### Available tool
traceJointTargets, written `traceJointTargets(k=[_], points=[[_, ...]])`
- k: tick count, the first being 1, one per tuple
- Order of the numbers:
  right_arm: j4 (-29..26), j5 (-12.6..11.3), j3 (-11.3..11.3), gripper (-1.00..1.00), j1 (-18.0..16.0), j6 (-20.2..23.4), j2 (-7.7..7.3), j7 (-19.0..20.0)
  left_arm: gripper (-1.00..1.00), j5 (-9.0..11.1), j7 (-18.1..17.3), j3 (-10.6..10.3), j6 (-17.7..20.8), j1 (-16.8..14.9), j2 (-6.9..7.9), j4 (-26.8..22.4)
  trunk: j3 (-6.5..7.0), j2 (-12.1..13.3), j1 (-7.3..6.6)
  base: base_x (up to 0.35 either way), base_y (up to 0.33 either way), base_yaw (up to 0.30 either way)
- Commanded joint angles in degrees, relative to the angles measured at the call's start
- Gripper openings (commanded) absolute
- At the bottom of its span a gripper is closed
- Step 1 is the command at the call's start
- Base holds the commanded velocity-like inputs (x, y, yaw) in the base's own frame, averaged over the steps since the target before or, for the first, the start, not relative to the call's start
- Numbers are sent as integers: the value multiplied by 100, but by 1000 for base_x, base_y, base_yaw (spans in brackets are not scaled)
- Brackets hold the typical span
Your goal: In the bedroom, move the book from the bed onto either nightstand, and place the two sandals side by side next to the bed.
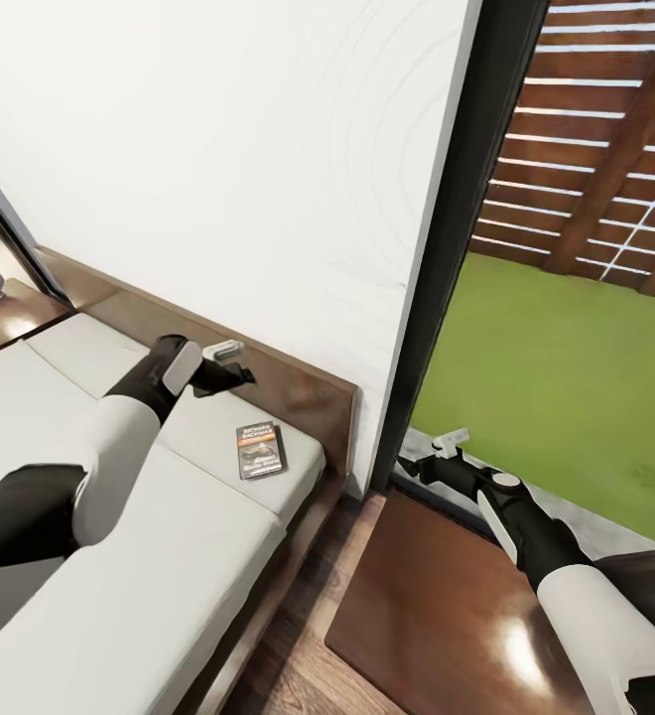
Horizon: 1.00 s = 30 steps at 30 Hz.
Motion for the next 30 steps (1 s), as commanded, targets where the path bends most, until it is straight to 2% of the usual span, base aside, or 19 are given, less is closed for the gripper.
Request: traceJointTargets(k=[1,7,18,30], points=[[0,-1,1,100,0,0,1,1,100,3,15,0,1,-20,16,6,-19,-42,23,0,0,0],[0,-4,14,100,0,0,4,4,100,-12,62,0,48,-89,96,18,-126,-283,154,0,0,0],[0,-5,24,100,0,0,2,10,100,-15,64,-27,98,-92,88,28,-324,-724,396,0,0,0],[-2,0,25,100,0,-3,3,13,100,-14,33,-18,53,-52,79,302,-539,-1205,659,0,0,0]])
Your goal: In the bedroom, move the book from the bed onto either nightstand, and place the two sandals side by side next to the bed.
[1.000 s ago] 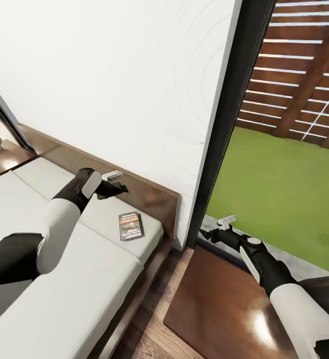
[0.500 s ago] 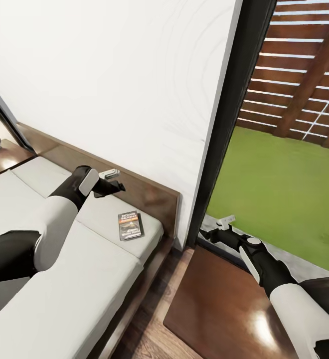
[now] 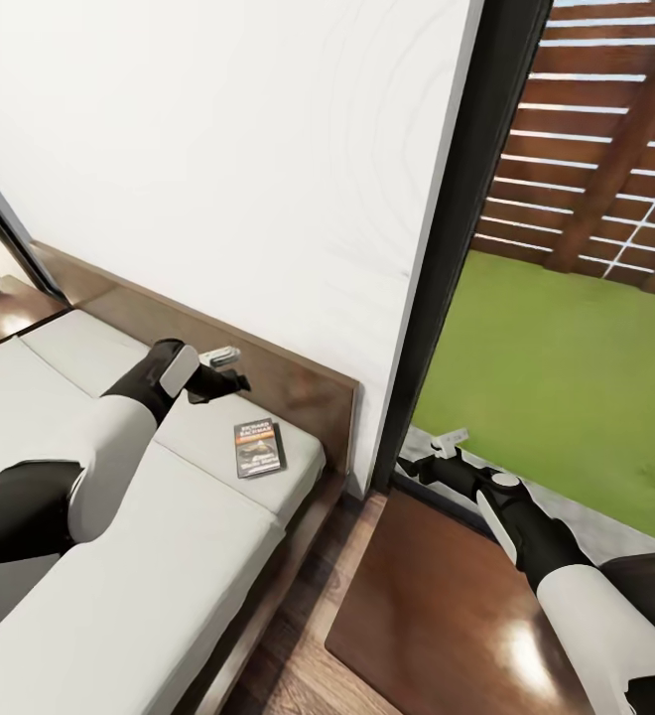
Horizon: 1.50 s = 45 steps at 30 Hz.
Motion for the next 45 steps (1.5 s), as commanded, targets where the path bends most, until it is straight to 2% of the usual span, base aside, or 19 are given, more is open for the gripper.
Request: traceJointTargets(k=[1,16,23,42,45], points=[[-3,1,2,100,0,-2,-1,0,100,1,-8,0,-1,0,2,8,-19,-42,23,0,0,0],[-285,3,-8,100,0,11,-4,-8,100,-4,-33,-6,-5,142,103,48,-288,-644,352,0,0,0],[-287,3,-2,100,0,12,4,-9,100,1,-50,0,-6,246,89,44,-413,-924,506,0,0,0],[-288,6,-10,100,0,12,5,-9,100,-5,-27,0,-9,255,117,50,-755,-1686,923,0,0,0],[-288,4,-9,100,0,12,5,-9,100,-9,-31,0,-10,262,61,96,-808,-1807,989,0,0,0]])
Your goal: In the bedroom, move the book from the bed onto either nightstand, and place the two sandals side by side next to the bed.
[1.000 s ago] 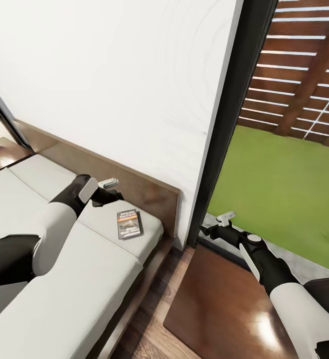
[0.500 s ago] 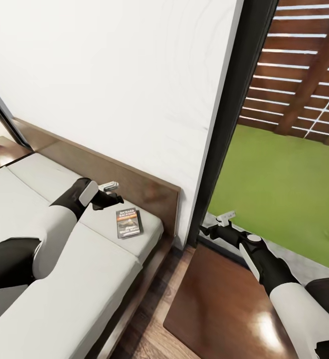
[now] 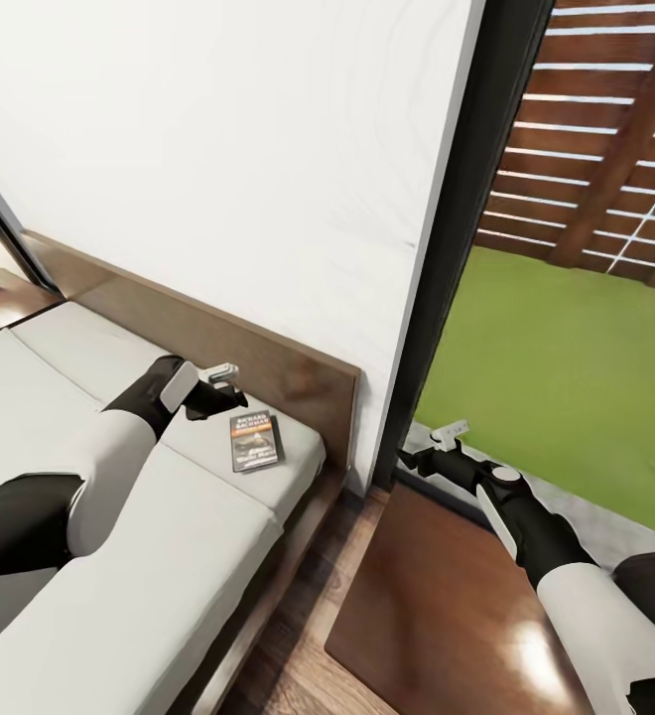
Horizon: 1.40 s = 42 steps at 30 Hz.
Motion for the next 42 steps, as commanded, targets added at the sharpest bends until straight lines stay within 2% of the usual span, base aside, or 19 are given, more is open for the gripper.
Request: traceJointTargets(k=[1,9,14,15,19,23,28,32,38,42], points=[[0,-1,0,100,0,0,-2,0,100,-1,0,-1,-2,1,-9,10,-18,-42,23,0,0,0],[0,-1,0,100,0,4,-5,0,100,-9,-1,-3,-15,2,-30,4,-162,-363,198,0,0,0],[0,-1,0,100,0,5,-4,0,100,-9,-1,-22,-150,2,-26,-18,-252,-563,308,0,0,0],[0,-1,-1,100,0,4,-4,0,100,-6,-3,-199,-187,2,-24,-45,-270,-603,330,0,0,0],[-6,-1,-7,100,0,8,-6,0,100,4,-25,-605,-218,2,-18,-114,-342,-764,418,0,0,0],[-8,-1,-8,100,0,9,-8,0,100,7,-41,-764,-263,2,-15,-161,-413,-924,506,0,0,0],[-9,-1,-9,100,0,9,-8,0,100,2,-44,-810,-784,2,19,-166,-503,-1125,616,0,0,0],[-9,-1,-9,100,0,9,-9,0,100,0,-45,-822,-965,2,13,-167,-575,-1285,703,0,0,0],[-9,-1,-9,100,0,9,-9,0,100,-4,-45,-826,-1534,2,15,-137,-683,-1526,835,0,0,0],[-9,-1,-16,100,0,9,-9,0,100,-2,-45,-826,-1650,2,67,-88,-755,-1686,923,0,0,0]])
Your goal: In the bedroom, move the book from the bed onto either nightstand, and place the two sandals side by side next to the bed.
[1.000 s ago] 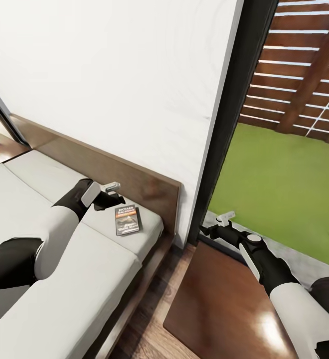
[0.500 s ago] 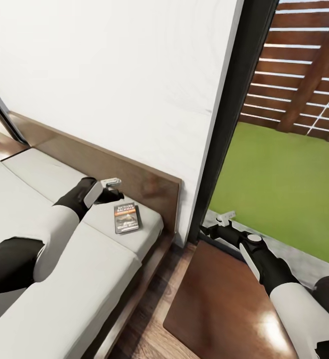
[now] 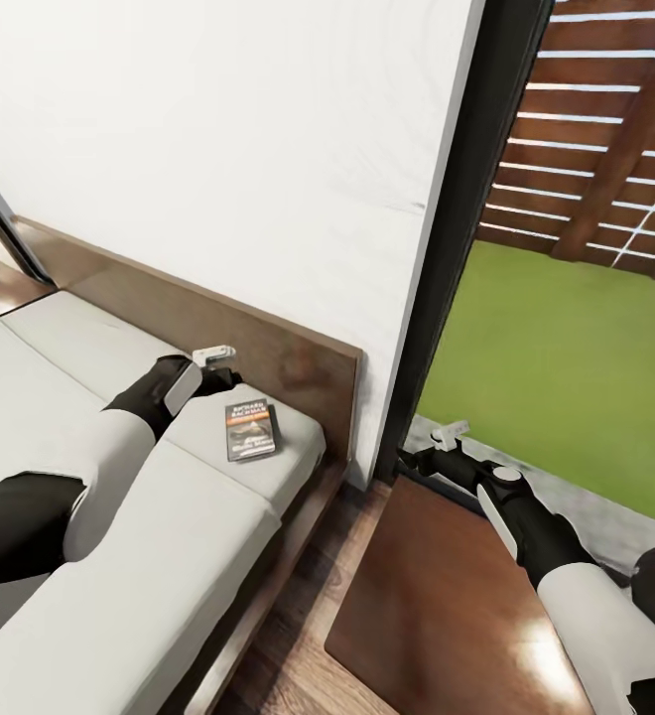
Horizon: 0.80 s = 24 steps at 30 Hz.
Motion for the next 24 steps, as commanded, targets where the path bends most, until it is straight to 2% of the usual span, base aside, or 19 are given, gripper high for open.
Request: traceJointTargets(k=[1,6,8,13,24], points=[[0,-1,0,100,0,0,0,0,100,-1,-2,0,-1,0,3,2,-18,-42,23,0,0,0],[0,-1,-2,100,0,0,0,0,100,-9,7,-80,15,0,-12,13,-108,-242,132,0,0,0],[0,-1,-2,100,0,0,0,0,100,-3,19,-273,9,0,-27,13,-144,-323,176,0,0,0],[-10,-1,-9,100,0,0,0,0,100,9,10,-481,-19,0,-78,16,-234,-523,286,0,0,0],[-106,-4,-2,100,0,38,0,0,100,11,9,-500,-298,0,-92,98,-431,-964,528,0,0,0]])
